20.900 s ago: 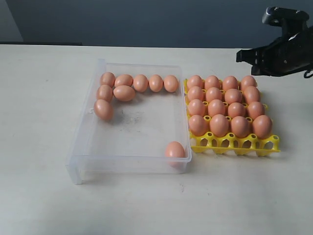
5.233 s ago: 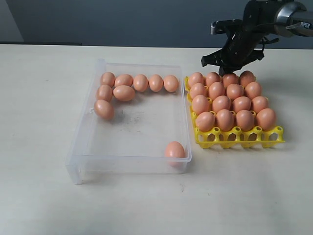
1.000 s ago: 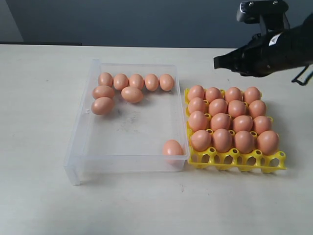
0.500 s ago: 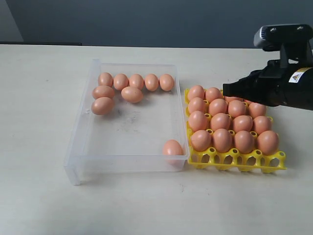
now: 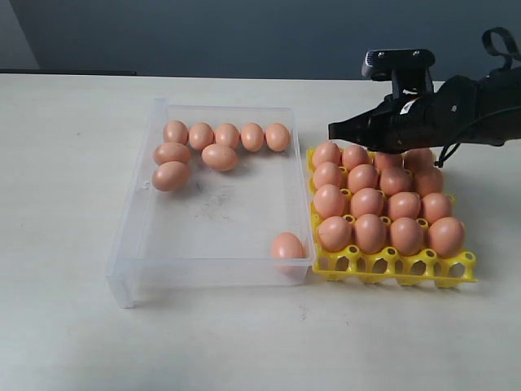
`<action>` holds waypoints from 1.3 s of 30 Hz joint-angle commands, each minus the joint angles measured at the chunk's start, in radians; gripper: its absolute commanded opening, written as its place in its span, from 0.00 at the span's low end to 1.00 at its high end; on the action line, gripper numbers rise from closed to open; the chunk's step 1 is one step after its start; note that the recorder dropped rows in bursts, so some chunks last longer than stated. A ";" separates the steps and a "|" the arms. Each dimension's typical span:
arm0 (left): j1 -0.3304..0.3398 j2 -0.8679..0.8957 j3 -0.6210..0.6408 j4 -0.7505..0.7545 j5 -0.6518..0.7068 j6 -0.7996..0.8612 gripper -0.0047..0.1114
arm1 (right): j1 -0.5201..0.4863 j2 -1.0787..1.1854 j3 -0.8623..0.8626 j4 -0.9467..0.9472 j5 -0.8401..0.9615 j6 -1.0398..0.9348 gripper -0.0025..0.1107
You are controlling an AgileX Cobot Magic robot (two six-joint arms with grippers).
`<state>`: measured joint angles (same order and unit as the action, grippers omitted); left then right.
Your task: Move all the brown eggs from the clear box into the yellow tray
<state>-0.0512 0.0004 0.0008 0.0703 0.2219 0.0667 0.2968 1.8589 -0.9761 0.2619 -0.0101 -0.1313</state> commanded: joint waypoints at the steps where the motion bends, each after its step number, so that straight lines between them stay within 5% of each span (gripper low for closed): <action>1: 0.000 0.000 -0.001 0.000 -0.015 -0.003 0.04 | -0.006 0.034 -0.027 -0.016 0.010 0.001 0.02; 39: 0.000 0.000 -0.001 0.000 -0.015 -0.003 0.04 | 0.053 -0.127 -0.025 -0.035 0.143 0.001 0.02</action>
<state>-0.0512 0.0004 0.0008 0.0703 0.2219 0.0667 0.3513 1.7662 -0.9989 0.2388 0.0726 -0.1313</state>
